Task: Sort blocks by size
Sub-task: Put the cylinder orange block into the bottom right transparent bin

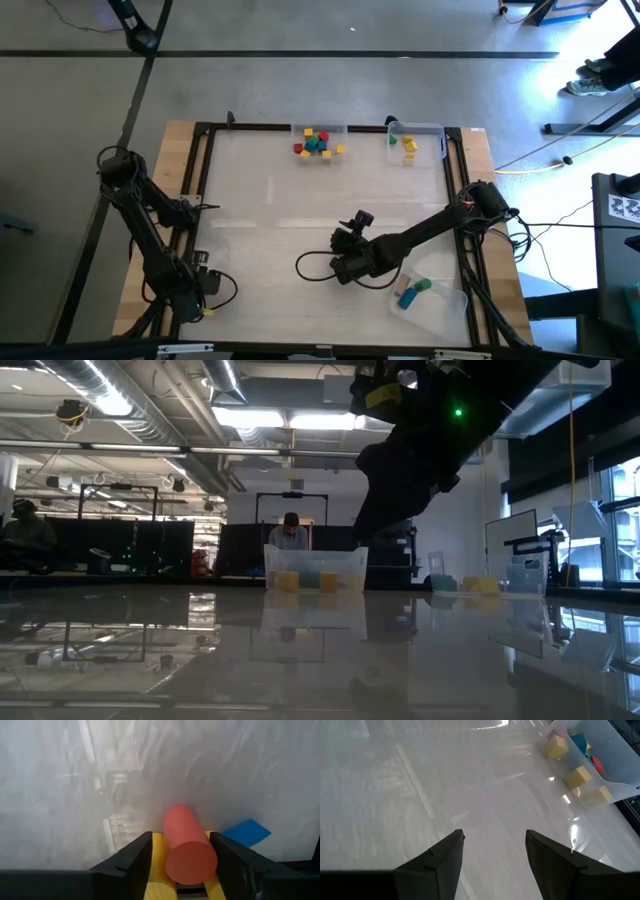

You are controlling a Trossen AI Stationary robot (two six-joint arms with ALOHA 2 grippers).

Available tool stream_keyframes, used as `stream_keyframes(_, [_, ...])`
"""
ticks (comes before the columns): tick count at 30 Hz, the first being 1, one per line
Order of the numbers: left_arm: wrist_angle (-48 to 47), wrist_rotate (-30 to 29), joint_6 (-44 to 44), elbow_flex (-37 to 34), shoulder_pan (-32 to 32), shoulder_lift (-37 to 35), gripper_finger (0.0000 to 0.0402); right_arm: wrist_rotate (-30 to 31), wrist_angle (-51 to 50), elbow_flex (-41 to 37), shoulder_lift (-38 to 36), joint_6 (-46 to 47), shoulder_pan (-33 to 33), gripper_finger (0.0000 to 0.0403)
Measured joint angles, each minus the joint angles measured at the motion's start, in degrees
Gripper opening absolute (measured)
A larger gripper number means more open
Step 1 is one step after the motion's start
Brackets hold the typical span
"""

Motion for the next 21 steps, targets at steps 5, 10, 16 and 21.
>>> stream_keyframes(5, [0.0, 0.0, 0.0, 0.0, 0.0, 0.0, 0.0137, 0.0, 0.0, 0.0, 0.0, 0.0, 0.0, 0.0214])
stream_keyframes(10, [0.0, 0.0, -0.6, 0.0, 0.4, -0.1, 0.0114, 0.0, 0.0, 0.0, 0.0, 0.0, 0.0, 0.0214])
stream_keyframes(16, [-0.5, 0.1, -0.6, 2.7, 3.4, -1.0, 0.0115, -1.8, 0.0, 0.0, 0.0, -0.9, 0.0, 0.0214])
stream_keyframes(21, [-4.2, -1.1, 0.1, 7.2, 6.7, -5.0, 0.0115, -6.7, -2.4, 2.1, -2.0, -3.0, 0.9, 0.0214])
